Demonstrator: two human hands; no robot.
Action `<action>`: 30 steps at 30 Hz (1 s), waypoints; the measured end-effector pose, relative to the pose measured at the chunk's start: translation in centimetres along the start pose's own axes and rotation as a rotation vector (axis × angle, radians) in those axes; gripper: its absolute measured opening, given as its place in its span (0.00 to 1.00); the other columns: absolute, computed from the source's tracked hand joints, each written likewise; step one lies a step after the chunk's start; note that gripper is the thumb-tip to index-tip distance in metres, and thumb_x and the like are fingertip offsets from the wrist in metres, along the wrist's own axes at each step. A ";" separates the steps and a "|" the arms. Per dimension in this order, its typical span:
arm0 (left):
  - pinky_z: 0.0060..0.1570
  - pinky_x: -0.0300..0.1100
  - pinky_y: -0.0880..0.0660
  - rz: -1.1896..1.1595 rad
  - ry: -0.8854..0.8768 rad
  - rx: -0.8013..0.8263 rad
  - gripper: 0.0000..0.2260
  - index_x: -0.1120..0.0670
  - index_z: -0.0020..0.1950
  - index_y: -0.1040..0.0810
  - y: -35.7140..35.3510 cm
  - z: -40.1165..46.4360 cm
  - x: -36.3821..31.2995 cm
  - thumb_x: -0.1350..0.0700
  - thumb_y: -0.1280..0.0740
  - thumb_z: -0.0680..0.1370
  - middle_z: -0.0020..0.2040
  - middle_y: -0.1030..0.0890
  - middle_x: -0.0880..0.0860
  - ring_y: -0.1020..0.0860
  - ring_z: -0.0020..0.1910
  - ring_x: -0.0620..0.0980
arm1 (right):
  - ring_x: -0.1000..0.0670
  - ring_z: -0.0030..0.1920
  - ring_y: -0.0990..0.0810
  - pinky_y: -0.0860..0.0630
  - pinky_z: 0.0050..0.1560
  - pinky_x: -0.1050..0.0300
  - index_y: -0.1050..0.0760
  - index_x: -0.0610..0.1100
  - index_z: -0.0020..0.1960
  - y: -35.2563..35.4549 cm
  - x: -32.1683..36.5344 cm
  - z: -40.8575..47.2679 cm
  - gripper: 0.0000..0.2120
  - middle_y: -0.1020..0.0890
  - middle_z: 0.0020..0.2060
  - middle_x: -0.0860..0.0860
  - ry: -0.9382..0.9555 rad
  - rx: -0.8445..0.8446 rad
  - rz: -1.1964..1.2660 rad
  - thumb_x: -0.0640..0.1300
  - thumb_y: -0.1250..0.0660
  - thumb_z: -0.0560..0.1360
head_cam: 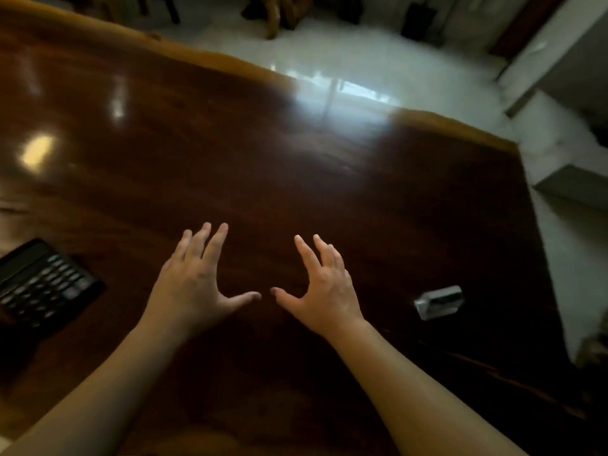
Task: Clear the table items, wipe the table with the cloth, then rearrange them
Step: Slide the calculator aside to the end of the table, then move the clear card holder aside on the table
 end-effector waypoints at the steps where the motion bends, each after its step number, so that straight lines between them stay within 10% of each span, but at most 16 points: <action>1: 0.73 0.57 0.39 -0.003 -0.061 0.019 0.59 0.43 0.81 0.58 -1.1 0.4 -3.7 0.17 0.43 0.58 0.83 0.47 0.53 0.46 0.81 0.58 | 0.41 0.80 0.49 0.39 0.73 0.36 0.54 0.61 0.80 1.6 -3.5 -1.3 0.48 0.47 0.81 0.48 -0.062 -0.021 0.001 0.72 0.34 0.69; 17: 0.72 0.58 0.36 0.031 -0.323 0.192 0.54 0.46 0.82 0.54 -12.0 0.1 -26.4 0.25 0.33 0.66 0.82 0.45 0.54 0.47 0.81 0.58 | 0.38 0.80 0.53 0.43 0.75 0.34 0.57 0.59 0.80 7.1 -29.4 -9.5 0.53 0.53 0.81 0.43 -0.503 0.017 -0.101 0.71 0.29 0.68; 30: 0.74 0.61 0.40 0.217 -0.333 0.274 0.52 0.45 0.82 0.55 -17.5 -0.3 -31.0 0.24 0.36 0.68 0.83 0.47 0.55 0.50 0.81 0.59 | 0.37 0.79 0.47 0.40 0.73 0.35 0.53 0.60 0.80 5.1 -35.2 -7.9 0.50 0.48 0.80 0.40 -0.505 0.027 -0.034 0.70 0.29 0.68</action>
Point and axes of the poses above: each hand's wrist, its own z-axis towards the middle knuckle, its own y-axis out of the back of the hand, x = y × z, the point moved 6 cm from there along z, towards the middle knuckle
